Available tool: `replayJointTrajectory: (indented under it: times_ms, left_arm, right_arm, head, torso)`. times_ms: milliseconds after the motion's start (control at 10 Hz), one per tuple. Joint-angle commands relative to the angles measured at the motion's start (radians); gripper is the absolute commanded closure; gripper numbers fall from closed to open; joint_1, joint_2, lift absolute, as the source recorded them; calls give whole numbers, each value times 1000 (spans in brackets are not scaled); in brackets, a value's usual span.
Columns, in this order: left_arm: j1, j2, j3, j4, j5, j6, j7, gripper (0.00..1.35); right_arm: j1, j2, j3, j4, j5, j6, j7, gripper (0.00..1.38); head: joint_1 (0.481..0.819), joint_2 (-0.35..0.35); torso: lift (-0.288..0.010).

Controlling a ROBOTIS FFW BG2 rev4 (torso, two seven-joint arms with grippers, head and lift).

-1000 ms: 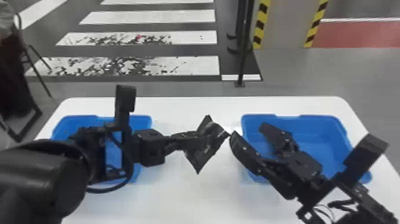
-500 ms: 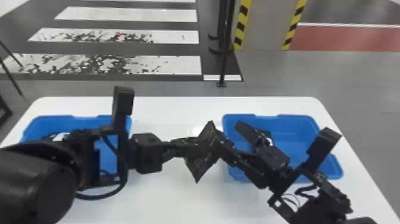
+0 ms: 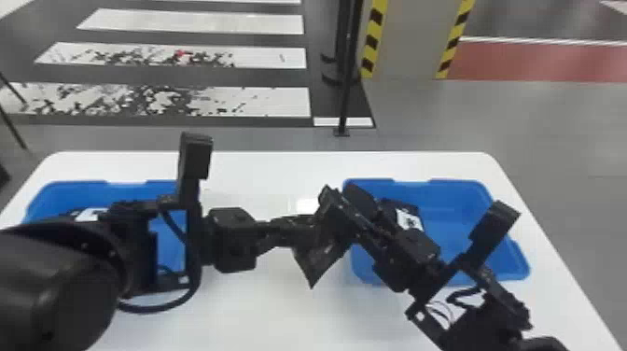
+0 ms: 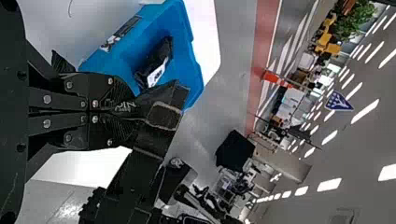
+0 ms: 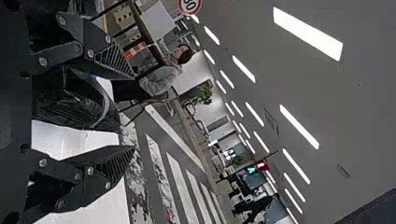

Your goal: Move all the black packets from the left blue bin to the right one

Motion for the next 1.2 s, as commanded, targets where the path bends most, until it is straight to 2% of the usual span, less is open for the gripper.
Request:
replayJointTrajectory:
  times_ms: [0, 400, 500, 600, 700, 800, 900, 1100]
  left_arm:
    - [2, 0, 3, -2, 0, 0, 2, 1205]
    - [0, 0, 5, 0, 2, -7, 2, 1205]
    - [5, 0, 7, 0, 14, -10, 6, 1125]
    - [15, 0, 15, 0, 32, 0, 17, 769]
    - [24, -2, 31, 0, 34, 10, 17, 328]
    - [39, -2, 47, 0, 40, 7, 17, 84]
    - [56, -3, 62, 0, 48, 0, 17, 114]
    - [91, -6, 88, -2, 74, -15, 15, 140]
  right_arm:
    - [-1, 0, 2, 5, -11, -11, 3, 1276]
    - [-5, 0, 18, 20, -62, 31, 31, 1277]
    - [-15, 2, 18, 25, -74, 31, 29, 1277]
    - [-28, 0, 8, 35, -86, 31, 31, 1277]
    - [-45, -4, -10, 39, -84, 31, 29, 1277]
    - [-59, -9, -42, 42, -76, 31, 29, 1277]
    - [-86, -15, -78, 64, -64, 31, 29, 1277]
    - [-153, -44, -148, 138, -25, 51, 29, 1277]
  head:
    - [695, -59]
    - [695, -41]
    - [695, -38]
    - [695, -36]
    - [695, -37]
    - [695, -42]
    - [695, -52]
    - [695, -83]
  torso:
    - [-154]
    - [-154]
    - [-154]
    - [-154]
    - [-154]
    - [-154]
    - [-154]
    - [-154]
